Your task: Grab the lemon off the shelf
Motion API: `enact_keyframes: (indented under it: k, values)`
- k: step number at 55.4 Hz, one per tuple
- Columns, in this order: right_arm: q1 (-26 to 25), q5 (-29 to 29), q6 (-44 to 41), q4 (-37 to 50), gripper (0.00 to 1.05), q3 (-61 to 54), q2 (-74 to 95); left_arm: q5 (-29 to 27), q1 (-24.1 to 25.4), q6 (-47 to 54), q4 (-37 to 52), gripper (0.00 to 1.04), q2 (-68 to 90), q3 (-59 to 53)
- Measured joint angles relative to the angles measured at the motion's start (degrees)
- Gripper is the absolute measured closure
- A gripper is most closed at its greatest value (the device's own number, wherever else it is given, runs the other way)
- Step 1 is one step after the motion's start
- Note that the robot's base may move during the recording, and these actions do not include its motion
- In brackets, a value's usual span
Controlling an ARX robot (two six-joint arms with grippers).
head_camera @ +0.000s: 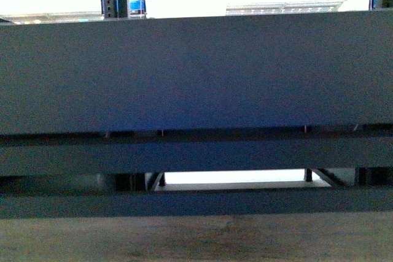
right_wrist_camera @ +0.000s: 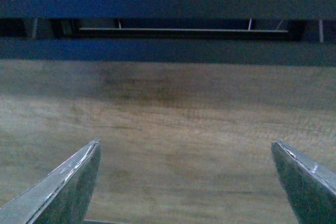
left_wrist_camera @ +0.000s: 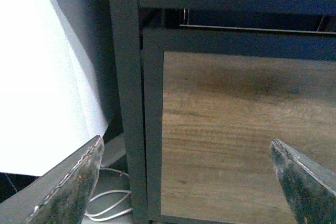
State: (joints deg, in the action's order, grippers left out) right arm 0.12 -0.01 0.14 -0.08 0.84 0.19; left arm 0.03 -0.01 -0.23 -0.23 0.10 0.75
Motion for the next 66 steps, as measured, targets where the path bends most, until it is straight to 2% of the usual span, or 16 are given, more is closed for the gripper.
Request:
enact_keyframes:
  k: [66]
  values:
    - [0.00, -0.02, 0.04, 0.00, 0.07, 0.00, 0.02, -0.02, 0.00, 0.00, 0.00, 0.08, 0.00, 0.00]
